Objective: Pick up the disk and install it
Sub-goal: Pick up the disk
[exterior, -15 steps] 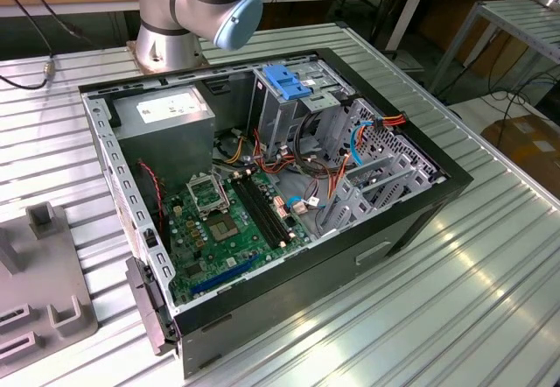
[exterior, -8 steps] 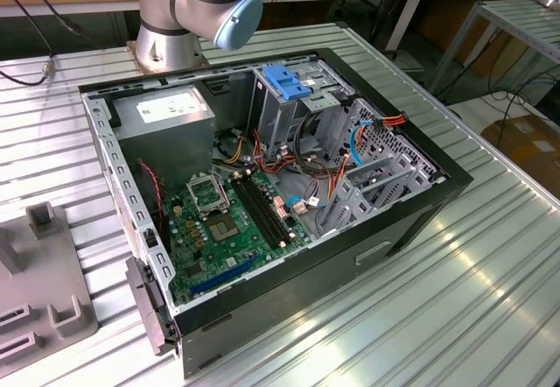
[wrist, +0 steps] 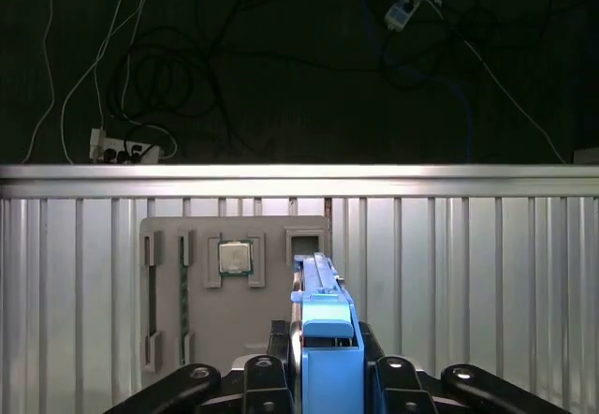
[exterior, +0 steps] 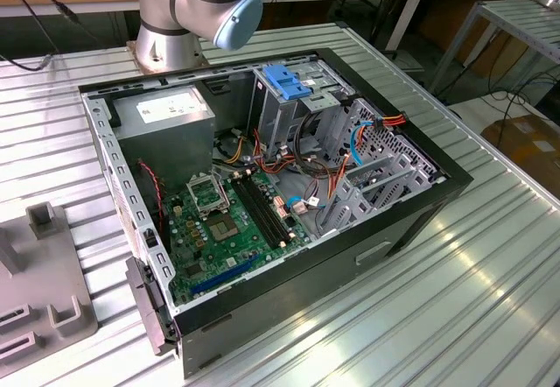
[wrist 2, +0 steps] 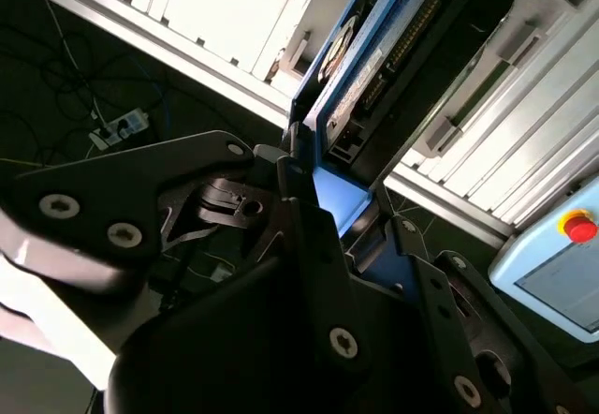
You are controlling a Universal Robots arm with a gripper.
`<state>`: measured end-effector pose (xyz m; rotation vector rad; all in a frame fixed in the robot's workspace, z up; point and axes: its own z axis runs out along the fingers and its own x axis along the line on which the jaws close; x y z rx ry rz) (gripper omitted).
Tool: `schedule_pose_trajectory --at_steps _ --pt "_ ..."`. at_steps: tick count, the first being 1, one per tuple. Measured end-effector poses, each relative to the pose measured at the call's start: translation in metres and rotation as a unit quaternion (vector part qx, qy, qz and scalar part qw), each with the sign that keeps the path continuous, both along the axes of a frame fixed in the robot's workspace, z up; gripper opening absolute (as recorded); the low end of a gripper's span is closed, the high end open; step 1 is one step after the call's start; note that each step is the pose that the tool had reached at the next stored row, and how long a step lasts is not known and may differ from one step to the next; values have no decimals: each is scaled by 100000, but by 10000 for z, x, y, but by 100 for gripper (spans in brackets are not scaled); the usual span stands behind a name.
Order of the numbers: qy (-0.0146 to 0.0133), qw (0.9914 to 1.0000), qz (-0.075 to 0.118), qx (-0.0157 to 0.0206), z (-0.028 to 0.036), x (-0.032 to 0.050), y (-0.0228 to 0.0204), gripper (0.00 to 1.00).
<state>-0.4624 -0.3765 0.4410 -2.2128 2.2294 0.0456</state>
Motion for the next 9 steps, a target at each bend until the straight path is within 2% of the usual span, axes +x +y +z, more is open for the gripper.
schedule_pose_trajectory --at_steps 9 --pt "0 100000 0 0 129 0 0 37"
